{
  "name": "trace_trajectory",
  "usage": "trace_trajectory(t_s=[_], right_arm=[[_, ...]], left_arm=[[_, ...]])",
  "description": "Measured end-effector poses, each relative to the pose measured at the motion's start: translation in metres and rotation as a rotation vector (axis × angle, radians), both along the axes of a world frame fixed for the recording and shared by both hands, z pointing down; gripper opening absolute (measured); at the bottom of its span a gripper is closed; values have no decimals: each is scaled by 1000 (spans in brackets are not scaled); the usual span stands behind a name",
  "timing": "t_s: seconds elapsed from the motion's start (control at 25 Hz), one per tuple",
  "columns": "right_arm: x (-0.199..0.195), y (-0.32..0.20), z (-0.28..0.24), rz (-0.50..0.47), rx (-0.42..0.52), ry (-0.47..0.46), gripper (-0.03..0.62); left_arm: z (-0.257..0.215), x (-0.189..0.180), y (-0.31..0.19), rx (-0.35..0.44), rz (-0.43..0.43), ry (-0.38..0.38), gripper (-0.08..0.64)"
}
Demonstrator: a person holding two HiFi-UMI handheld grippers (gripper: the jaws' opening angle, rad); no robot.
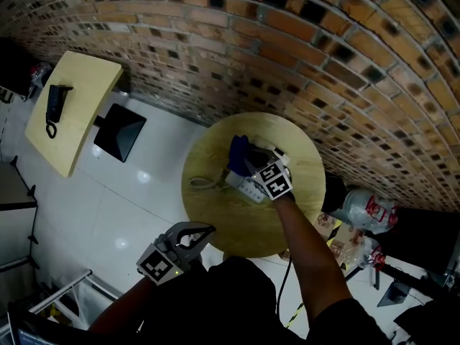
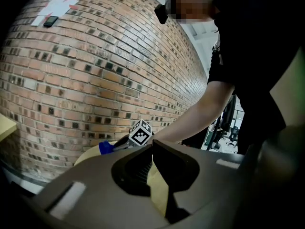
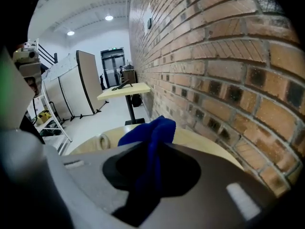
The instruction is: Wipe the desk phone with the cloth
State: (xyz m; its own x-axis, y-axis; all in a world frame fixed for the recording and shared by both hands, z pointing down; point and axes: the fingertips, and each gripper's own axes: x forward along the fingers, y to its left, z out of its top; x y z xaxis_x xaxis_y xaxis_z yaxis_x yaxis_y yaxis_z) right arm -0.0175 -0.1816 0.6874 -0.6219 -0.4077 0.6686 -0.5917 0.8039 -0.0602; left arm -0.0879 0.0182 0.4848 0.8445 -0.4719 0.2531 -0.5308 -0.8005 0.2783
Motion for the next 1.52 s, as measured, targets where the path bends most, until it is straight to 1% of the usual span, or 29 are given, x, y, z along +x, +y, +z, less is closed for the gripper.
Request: trace_trajectory(t_s=[0.28,0.44,0.52,0.6,0.64,0.72,0.84,0.96,1.04,1.16,1.24,1.36,1.44,1.52], right_arm=[[-46,67,18,-75,-61,-48,75],[-65,97,34,-108,-115,-53,75],[-67,102,36,-96,-142,-82,75],[-62,103,32,-65,-150,-115,75],[-55,102,29,-40,-142,-126,75],[-29,98,25,36,-109,-135,75],[29,94,21,180,-51,-134,75],[98,98,21,324,-32,-97,75],[142,105,29,416,-34,-53,75],[197,119,52,538,-88,0,75],[218,128,70,569,-140,24,75],[228,138,90,581,-207,31,77],[228,138,97,574,-208,41,78],[227,135,98,562,-185,59,80]], left_arm=[[1,9,-3,17,39,4,2],[4,12,1,-2,53,-1,2],[5,14,2,-6,63,-4,2],[5,17,3,-16,70,0,2],[6,19,3,-20,75,3,2],[6,24,3,-14,92,10,2],[5,32,3,0,122,15,2],[1,43,3,13,159,24,2],[0,51,5,11,181,29,2],[3,64,11,3,218,26,2],[7,72,16,-18,233,18,2],[11,82,21,-34,246,16,2],[14,87,23,-35,259,9,2],[15,92,24,-42,265,5,2]])
